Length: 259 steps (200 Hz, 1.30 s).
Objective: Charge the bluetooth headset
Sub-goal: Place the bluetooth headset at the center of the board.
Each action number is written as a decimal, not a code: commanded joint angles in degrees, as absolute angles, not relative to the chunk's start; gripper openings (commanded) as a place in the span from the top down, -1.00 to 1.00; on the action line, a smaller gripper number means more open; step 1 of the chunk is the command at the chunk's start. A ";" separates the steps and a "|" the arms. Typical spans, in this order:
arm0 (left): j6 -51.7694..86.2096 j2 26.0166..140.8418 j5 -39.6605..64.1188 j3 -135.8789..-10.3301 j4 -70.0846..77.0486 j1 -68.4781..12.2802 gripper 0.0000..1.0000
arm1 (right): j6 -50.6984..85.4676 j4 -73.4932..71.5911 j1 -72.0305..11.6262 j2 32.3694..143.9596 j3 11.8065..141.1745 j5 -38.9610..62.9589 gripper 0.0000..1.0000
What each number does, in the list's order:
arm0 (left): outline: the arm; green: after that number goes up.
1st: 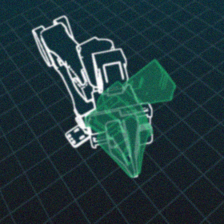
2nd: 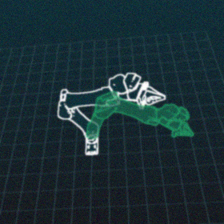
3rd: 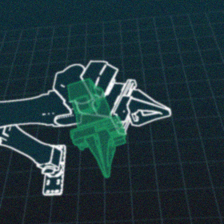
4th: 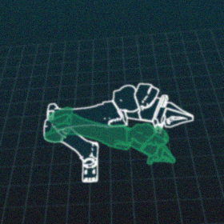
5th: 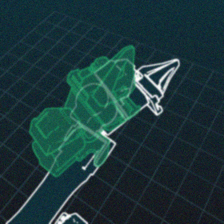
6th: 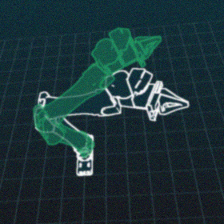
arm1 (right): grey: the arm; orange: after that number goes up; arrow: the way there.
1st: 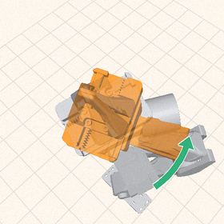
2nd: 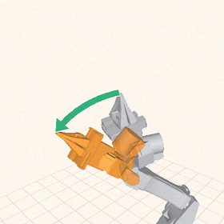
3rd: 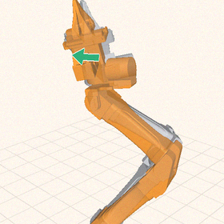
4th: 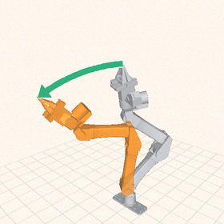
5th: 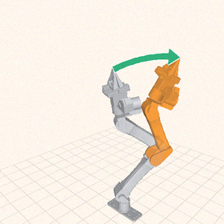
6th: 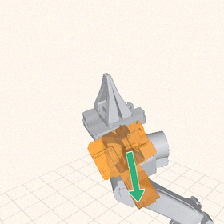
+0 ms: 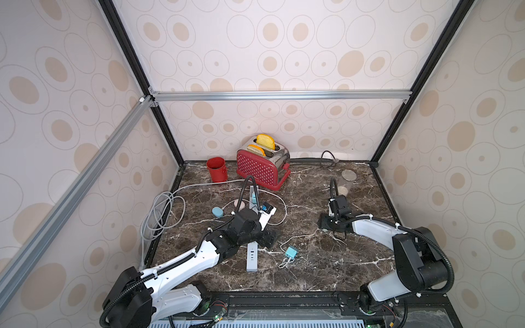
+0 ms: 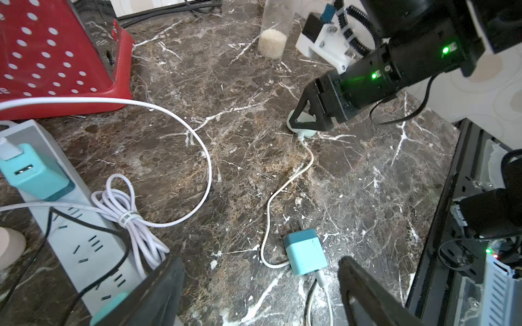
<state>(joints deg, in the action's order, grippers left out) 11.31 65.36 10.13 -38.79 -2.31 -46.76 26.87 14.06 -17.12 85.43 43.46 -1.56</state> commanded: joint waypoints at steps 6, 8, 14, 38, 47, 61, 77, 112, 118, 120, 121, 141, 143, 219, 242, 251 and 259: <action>8.67 69.42 5.81 -39.81 -3.31 -50.86 -0.76 | 27.26 20.23 -16.87 76.65 43.59 -4.58 -0.41; 8.76 69.74 5.69 -40.06 -3.38 -51.19 -0.76 | 27.14 20.88 -16.87 75.87 43.59 -4.62 -0.41; 8.96 70.93 5.18 -40.65 -3.51 -52.31 -0.77 | 26.74 22.71 -16.87 74.34 43.79 -4.25 -0.42; 10.09 76.61 3.74 -43.55 -4.91 -56.18 -0.78 | 26.32 30.93 -16.86 69.60 44.89 -3.19 -0.42; 11.17 79.27 2.49 -45.80 -7.00 -57.44 -0.78 | 26.43 32.67 -16.87 68.09 44.85 -2.28 -0.42; 13.89 83.45 1.21 -49.60 -10.60 -58.73 -0.78 | 26.34 34.60 -16.87 66.70 44.33 -0.67 -0.42; 17.83 86.71 1.51 -52.40 -12.47 -59.55 -0.77 | 26.28 35.26 -16.87 65.15 43.26 -0.25 -0.43; 23.66 90.98 1.16 -56.77 -16.20 -60.88 -0.72 | 25.63 33.31 -16.53 63.46 41.13 1.13 -0.44; 24.18 91.79 0.74 -57.70 -17.58 -61.03 -0.70 | 25.47 33.22 -16.44 63.45 41.19 1.58 -0.44; 24.39 92.01 0.69 -58.02 -18.02 -61.00 -0.69 | 25.42 33.20 -16.37 63.43 41.26 1.76 -0.44; 24.46 92.15 0.70 -58.15 -18.19 -61.09 -0.69 | 25.41 33.17 -16.40 63.44 41.24 1.85 -0.44; 25.89 94.63 1.46 -60.41 -20.49 -61.28 -0.58 | 24.75 32.77 -16.35 63.46 41.23 2.95 -0.44; 26.03 94.87 1.59 -60.61 -20.70 -61.33 -0.57 | 24.71 32.71 -16.35 63.48 41.22 3.04 -0.44; 26.76 100.31 0.26 -67.32 -31.14 -62.66 -0.36 | 23.84 31.11 -11.81 62.64 39.68 7.42 -0.45; 26.87 101.26 1.74 -67.91 -31.20 -62.75 -0.35 | 23.64 31.24 -11.03 62.25 39.64 7.78 -0.45; 27.19 101.64 1.85 -68.05 -31.28 -62.76 -0.36 | 23.65 31.21 -10.82 62.14 39.70 7.99 -0.45; 27.40 102.05 1.93 -68.19 -31.31 -62.76 -0.36 | 23.71 31.24 -10.73 62.00 39.73 8.24 -0.45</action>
